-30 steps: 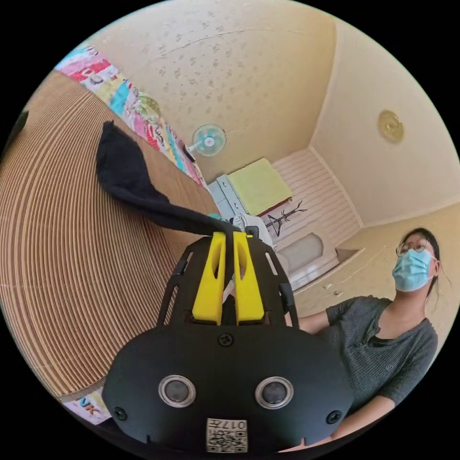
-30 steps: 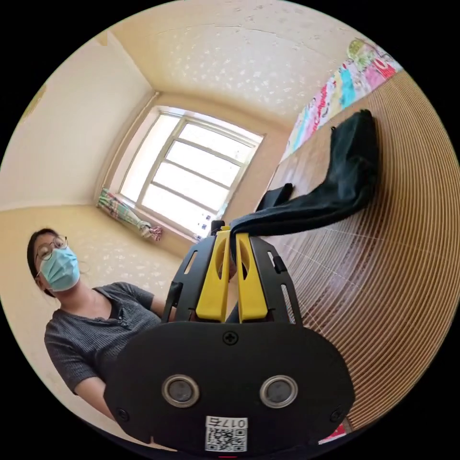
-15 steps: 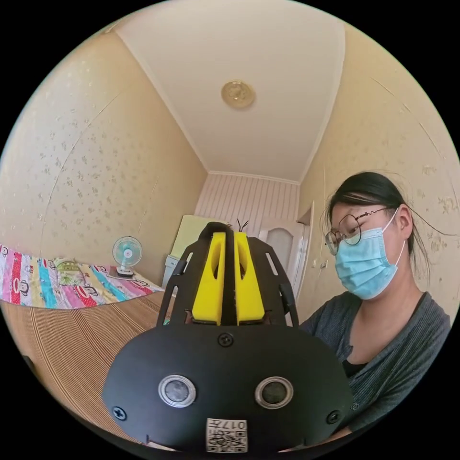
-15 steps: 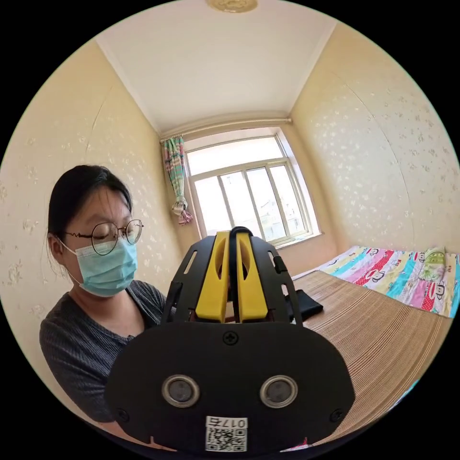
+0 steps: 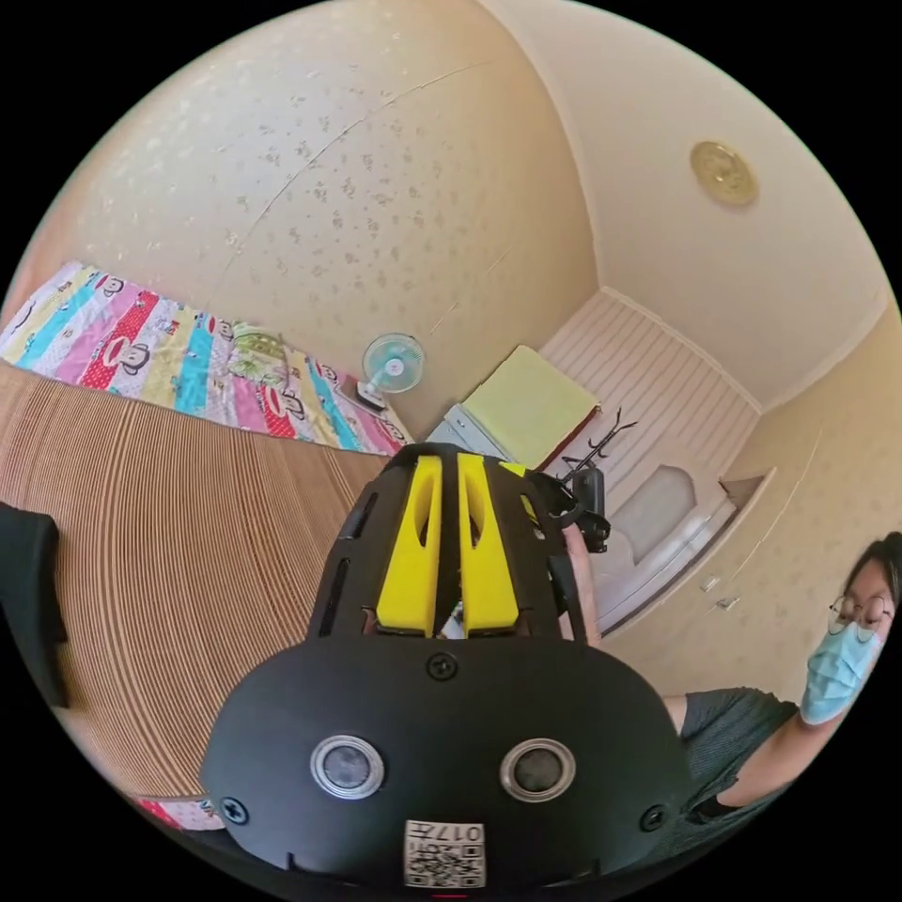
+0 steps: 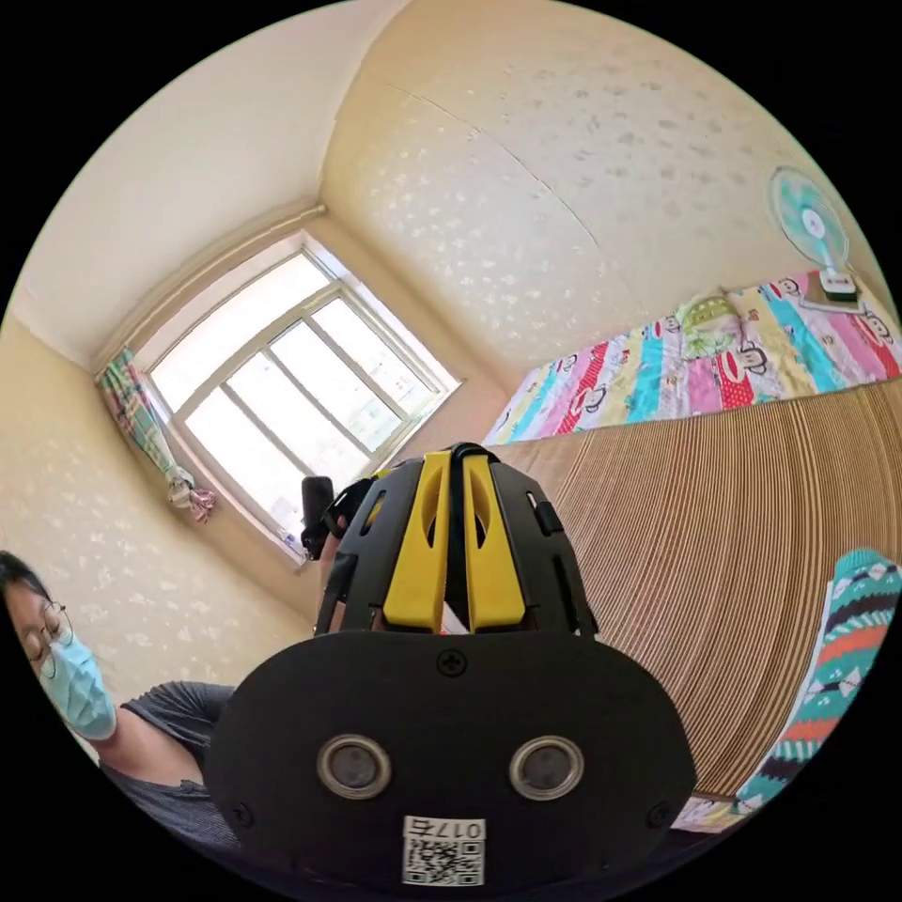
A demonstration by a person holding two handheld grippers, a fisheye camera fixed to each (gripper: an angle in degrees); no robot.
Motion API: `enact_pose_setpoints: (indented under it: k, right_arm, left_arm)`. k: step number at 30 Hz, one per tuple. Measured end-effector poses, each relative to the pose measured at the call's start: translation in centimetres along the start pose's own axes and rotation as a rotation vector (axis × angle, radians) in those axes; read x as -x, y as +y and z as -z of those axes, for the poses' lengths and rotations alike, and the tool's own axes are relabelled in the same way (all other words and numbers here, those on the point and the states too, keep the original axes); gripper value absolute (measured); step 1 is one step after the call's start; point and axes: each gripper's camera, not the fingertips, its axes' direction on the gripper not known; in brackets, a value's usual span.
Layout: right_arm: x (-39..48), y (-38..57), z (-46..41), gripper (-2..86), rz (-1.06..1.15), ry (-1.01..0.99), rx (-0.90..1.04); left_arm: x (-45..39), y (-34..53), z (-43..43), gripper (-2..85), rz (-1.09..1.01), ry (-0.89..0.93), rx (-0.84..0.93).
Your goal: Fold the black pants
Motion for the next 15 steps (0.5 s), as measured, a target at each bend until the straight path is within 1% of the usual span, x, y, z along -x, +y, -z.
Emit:
enact_pose_setpoints:
  k: [1,3,4,5,6,7,8,9,10,11,12,13,15]
  right_arm:
    - [-0.8,0.6,-0.7,2.0,0.002,0.007,0.027]
    - [-3.2,5.0,-2.8,2.1,0.059,0.031,0.121]
    - [-3.9,6.4,-3.2,2.1,0.07,0.028,0.155]
    - [-5.4,9.9,-4.0,2.1,0.079,0.006,0.235]
    - [-7.1,13.7,-4.6,2.2,0.06,-0.025,0.313]
    - [-8.0,15.7,-4.9,2.2,0.044,-0.042,0.351]
    - [-9.8,19.8,-5.5,2.2,-0.011,-0.067,0.429]
    - [-11.6,23.7,-5.9,2.2,-0.098,-0.062,0.501]
    - [-12.5,25.7,-5.9,2.1,-0.155,-0.045,0.531]
    - [-14.0,29.0,-5.8,2.0,-0.243,-0.028,0.572]
    - [-15.0,31.5,-5.4,1.9,-0.303,-0.061,0.594]
    - [-15.5,32.5,-5.1,2.0,-0.339,-0.074,0.594]
    - [-17.1,34.7,-3.8,2.9,-0.467,-0.126,0.517]
  left_arm:
    - [2.2,1.5,-1.4,2.9,0.029,-0.041,0.049]
    - [5.0,5.4,-2.8,3.5,0.03,-0.064,0.112]
    - [6.6,9.0,-3.4,3.8,0.023,-0.062,0.16]
    - [8.4,13.3,-4.0,4.0,0.027,-0.053,0.225]
    - [9.4,15.6,-4.2,4.2,0.039,-0.051,0.259]
    - [11.4,20.4,-4.5,4.7,0.083,-0.05,0.327]
    - [13.4,25.1,-4.6,5.1,0.147,-0.046,0.389]
    - [14.4,27.3,-4.7,5.4,0.184,-0.043,0.419]
    - [16.2,31.3,-4.5,5.7,0.277,-0.067,0.474]
    - [17.6,34.5,-3.9,6.0,0.355,-0.1,0.49]
    - [18.2,35.6,-3.5,6.2,0.382,-0.105,0.483]
    - [19.2,37.0,-2.6,7.0,0.425,-0.104,0.454]
    - [20.7,37.2,-1.9,9.9,0.468,-0.113,0.404]
